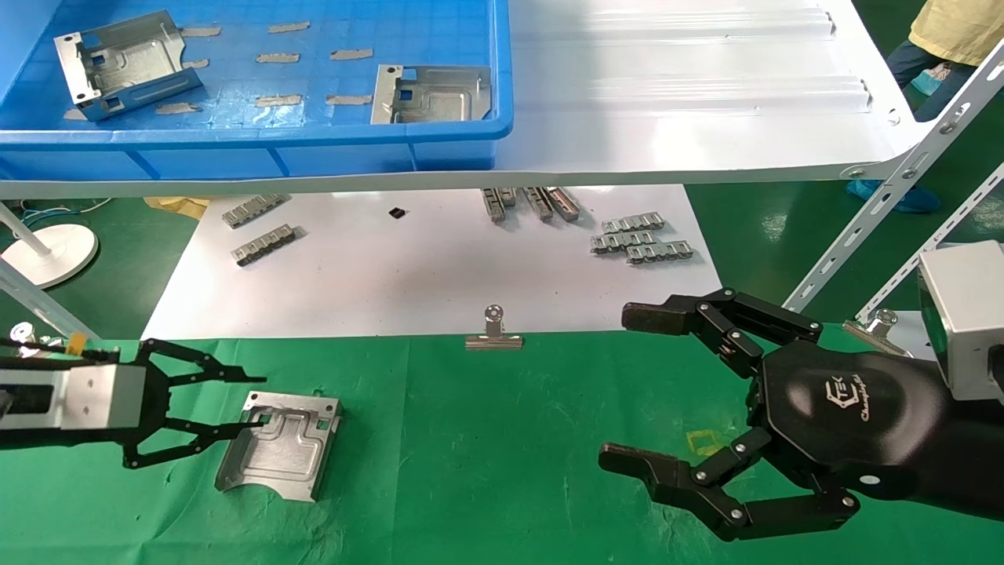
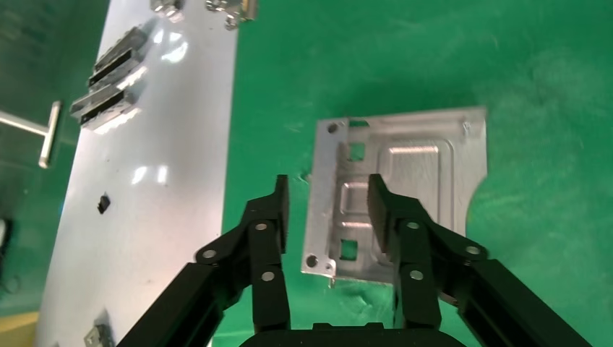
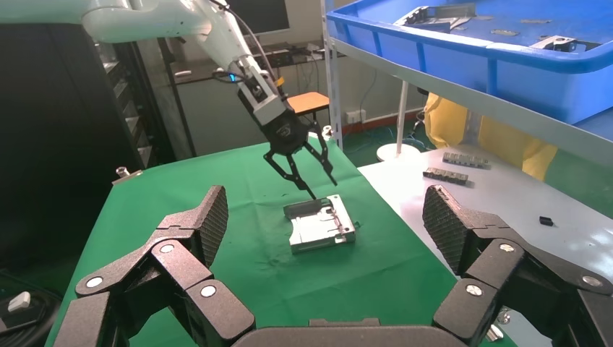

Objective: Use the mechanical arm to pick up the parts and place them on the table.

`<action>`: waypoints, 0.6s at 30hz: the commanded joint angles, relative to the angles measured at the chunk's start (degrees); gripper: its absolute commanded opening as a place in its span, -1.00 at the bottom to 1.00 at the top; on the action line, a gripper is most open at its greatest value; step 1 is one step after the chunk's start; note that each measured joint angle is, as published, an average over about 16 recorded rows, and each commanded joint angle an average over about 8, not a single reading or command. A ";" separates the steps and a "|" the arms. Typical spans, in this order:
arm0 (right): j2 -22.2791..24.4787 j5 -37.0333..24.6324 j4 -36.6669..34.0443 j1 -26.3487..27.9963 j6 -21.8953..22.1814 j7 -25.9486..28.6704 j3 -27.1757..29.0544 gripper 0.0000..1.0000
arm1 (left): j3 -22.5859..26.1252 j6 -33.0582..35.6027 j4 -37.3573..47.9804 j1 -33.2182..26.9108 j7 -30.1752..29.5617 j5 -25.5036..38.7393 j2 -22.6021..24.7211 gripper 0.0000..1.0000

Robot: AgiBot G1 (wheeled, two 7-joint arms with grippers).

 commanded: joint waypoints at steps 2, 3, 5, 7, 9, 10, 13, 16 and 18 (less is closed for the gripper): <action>0.00 0.00 0.00 0.00 0.00 0.00 0.00 1.00 | 0.19 0.40 0.31 -0.48 -2.20 -0.93 -0.12 1.00; 0.00 0.00 0.00 0.00 0.00 0.00 0.00 1.00 | 0.15 0.45 0.31 -0.27 -3.40 -1.60 -0.16 1.00; 0.00 0.00 0.00 0.00 0.00 0.00 0.00 1.00 | 0.08 0.50 0.32 0.24 -5.60 -2.86 -0.20 1.00; 0.00 0.00 0.00 0.00 0.00 0.00 0.00 1.00 | 0.06 0.58 0.38 0.88 -7.86 -4.00 -0.17 1.00; 0.00 0.01 -0.01 -0.01 0.01 0.00 0.00 1.00 | 0.09 0.69 0.44 1.50 -9.53 -4.88 -0.06 1.00; 0.00 0.01 -0.01 -0.01 0.01 0.00 0.00 1.00 | 0.12 0.75 0.48 1.74 -10.06 -5.16 0.01 1.00; 0.01 0.01 -0.01 -0.01 0.02 0.00 0.00 1.00 | 0.17 0.93 0.62 2.16 -10.92 -5.69 0.13 1.00; 0.01 0.01 -0.01 -0.01 0.02 0.00 0.00 1.00 | 0.09 0.91 0.45 2.16 -10.52 -5.66 0.10 1.00; 0.01 0.01 -0.01 -0.01 0.01 0.00 0.00 1.00 | -0.07 0.85 0.16 2.22 -10.51 -5.68 0.04 1.00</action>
